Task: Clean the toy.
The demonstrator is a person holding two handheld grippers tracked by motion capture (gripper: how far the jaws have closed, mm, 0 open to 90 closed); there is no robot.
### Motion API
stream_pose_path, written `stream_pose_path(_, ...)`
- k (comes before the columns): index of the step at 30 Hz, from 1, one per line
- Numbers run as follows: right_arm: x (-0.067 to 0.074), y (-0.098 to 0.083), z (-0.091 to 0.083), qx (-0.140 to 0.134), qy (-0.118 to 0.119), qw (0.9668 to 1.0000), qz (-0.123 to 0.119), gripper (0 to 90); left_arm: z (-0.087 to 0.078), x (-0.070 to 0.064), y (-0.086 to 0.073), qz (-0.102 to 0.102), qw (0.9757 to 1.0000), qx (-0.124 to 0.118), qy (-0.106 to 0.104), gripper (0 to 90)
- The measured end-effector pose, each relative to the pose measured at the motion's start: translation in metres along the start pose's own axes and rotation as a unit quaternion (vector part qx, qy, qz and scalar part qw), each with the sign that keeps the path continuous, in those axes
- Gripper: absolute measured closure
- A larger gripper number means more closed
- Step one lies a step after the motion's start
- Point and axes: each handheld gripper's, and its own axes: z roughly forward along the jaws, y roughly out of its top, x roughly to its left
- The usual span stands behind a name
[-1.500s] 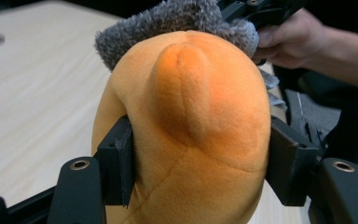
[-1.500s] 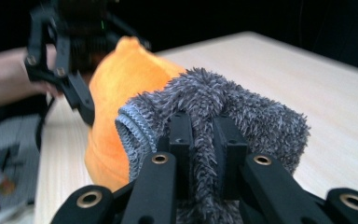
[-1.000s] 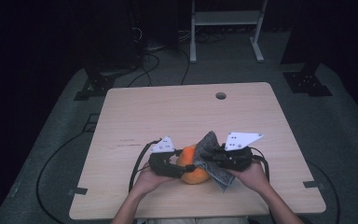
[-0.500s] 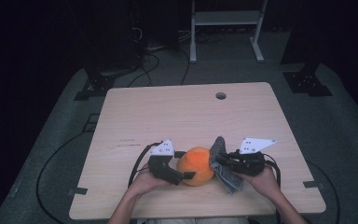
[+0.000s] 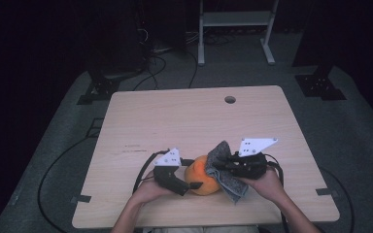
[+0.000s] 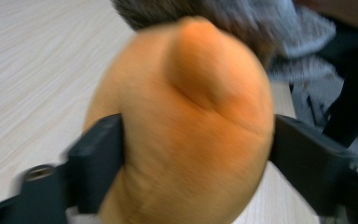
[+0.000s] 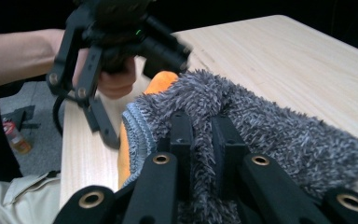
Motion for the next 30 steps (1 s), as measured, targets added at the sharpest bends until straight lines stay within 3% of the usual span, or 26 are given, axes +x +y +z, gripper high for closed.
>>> stream_pose_path(1,0.002,0.001,0.0,-0.004,0.003,1.0,0.0,80.1,0.002,0.0,0.0,-0.001,1.0,0.007,-0.003,10.6)
stream_pose_path(4,0.006,0.006,0.004,0.002,-0.002,0.9999,-0.013,80.0,0.002,-0.004,-0.002,0.016,0.9998,0.006,0.002,22.9)
stream_pose_path(7,-0.002,0.001,0.002,-0.004,0.001,1.0,0.004,80.0,0.0,-0.003,-0.004,0.015,0.9999,0.004,-0.001,28.5)
stream_pose_path(15,-0.019,-0.027,-0.023,0.009,-0.024,0.9985,0.049,80.1,0.009,-0.014,-0.001,0.059,0.9983,0.005,-0.006,27.3)
stream_pose_path(17,-0.015,-0.024,-0.024,0.008,-0.021,0.9989,0.042,80.1,0.012,-0.018,0.001,0.076,0.9971,0.009,-0.007,27.2)
stream_pose_path(23,0.011,0.01,-0.007,-0.013,0.029,0.9995,-0.009,80.1,0.018,-0.028,-0.002,0.103,0.9946,0.015,-0.006,28.7)
stream_pose_path(25,0.013,0.015,0.002,0.007,0.019,0.9995,-0.024,80.2,0.016,-0.026,-0.003,0.098,0.995,0.016,-0.006,28.7)
stream_pose_path(28,0.006,0.01,0.007,0.01,0.02,0.9997,-0.013,80.3,0.013,-0.024,-0.005,0.092,0.9956,0.015,-0.007,28.7)
stream_pose_path(30,0.0,0.003,0.004,0.012,0.007,0.9999,-0.004,80.4,0.013,-0.024,-0.006,0.089,0.9959,0.014,-0.009,28.6)
